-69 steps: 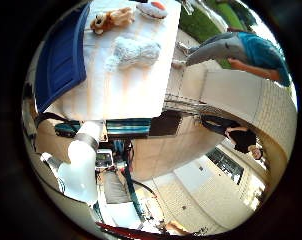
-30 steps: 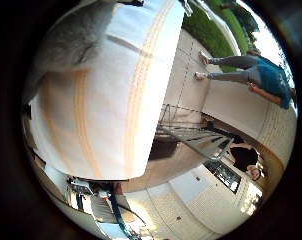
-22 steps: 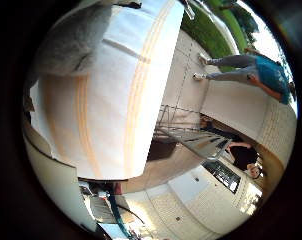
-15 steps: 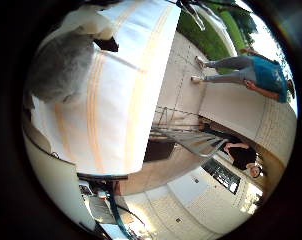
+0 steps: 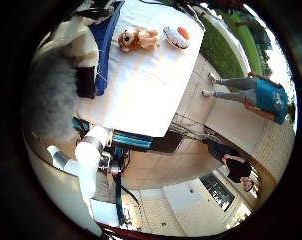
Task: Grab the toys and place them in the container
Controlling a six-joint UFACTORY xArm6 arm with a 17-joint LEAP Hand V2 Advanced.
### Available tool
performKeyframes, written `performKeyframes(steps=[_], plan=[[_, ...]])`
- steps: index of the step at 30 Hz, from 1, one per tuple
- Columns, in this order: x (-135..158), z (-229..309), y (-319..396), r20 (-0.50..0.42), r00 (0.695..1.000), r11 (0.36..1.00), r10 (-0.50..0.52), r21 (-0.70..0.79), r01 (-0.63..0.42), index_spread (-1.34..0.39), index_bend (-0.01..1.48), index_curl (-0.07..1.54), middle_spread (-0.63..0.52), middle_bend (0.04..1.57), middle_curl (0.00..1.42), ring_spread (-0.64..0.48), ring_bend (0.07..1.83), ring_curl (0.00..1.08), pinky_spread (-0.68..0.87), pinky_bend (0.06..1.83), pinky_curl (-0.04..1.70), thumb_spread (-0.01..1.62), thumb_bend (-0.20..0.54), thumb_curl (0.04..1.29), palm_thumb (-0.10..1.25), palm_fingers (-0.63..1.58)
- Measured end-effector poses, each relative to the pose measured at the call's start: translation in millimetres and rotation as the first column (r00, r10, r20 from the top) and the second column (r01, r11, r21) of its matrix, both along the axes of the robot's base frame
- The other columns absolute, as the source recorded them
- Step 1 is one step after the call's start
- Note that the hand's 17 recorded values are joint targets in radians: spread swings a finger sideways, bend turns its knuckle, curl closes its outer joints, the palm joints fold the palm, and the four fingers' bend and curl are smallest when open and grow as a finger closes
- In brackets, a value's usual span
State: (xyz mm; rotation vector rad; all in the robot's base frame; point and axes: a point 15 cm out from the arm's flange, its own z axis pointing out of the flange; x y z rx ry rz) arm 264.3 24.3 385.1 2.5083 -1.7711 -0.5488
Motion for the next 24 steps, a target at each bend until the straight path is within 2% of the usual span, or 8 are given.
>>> performKeyframes(steps=[7, 10, 12, 13, 15, 17, 20, 24], plan=[[64.6, -35.3, 87.6, -0.007, 0.999, 0.997, 0.053, 0.059, -0.053, -1.02, 0.62, 0.45, -0.27, 1.18, 1.07, -0.10, 1.47, 0.84, 0.22, 1.38, 0.92, 1.18, -0.016, 0.63, 0.97, 0.76], [84.8, -54.2, 111.8, 0.009, 0.998, 0.994, 0.058, 0.087, -0.058, -1.03, 0.66, 0.51, -0.26, 1.18, 1.08, -0.09, 1.48, 0.83, 0.21, 1.36, 0.94, 1.20, -0.052, 0.61, 0.87, 0.74], [92.1, -68.9, 125.5, 0.001, 0.998, 0.993, 0.064, 0.104, -0.064, -0.92, 0.69, 0.58, -0.22, 1.07, 1.00, -0.04, 1.29, 0.75, 0.24, 1.31, 0.91, 1.23, -0.040, 0.58, 0.84, 0.68], [91.9, -76.5, 127.6, -0.019, 0.997, 0.992, 0.069, 0.103, -0.066, -0.79, 0.67, 0.60, -0.20, 0.90, 0.95, 0.01, 1.22, 0.76, 0.26, 1.25, 0.92, 1.24, -0.035, 0.57, 0.82, 0.30], [91.3, -92.6, 129.3, -0.065, 0.995, 0.992, 0.082, 0.101, -0.075, -0.60, 0.68, 0.64, -0.13, 0.71, 0.83, 0.10, 1.04, 0.69, 0.30, 1.08, 0.87, 1.25, -0.029, 0.54, 0.80, -0.08], [92.1, -107.8, 131.2, -0.101, 0.990, 0.992, 0.094, 0.099, -0.084, -0.48, 0.60, 0.58, -0.07, 0.53, 0.72, 0.15, 0.86, 0.55, 0.33, 0.92, 0.75, 1.25, -0.025, 0.52, 0.79, -0.17], [93.9, -126.9, 131.1, -0.141, 0.983, 0.989, 0.117, 0.102, -0.103, -0.40, 0.48, 0.51, -0.02, 0.35, 0.59, 0.20, 0.66, 0.44, 0.36, 0.73, 0.64, 1.25, -0.027, 0.49, 0.78, -0.20], [95.9, -132.9, 126.7, -0.137, 0.976, 0.982, 0.168, 0.115, -0.153, -0.41, 0.36, 0.45, 0.01, 0.21, 0.51, 0.25, 0.51, 0.37, 0.39, 0.59, 0.55, 1.23, -0.025, 0.48, 0.77, -0.19]])
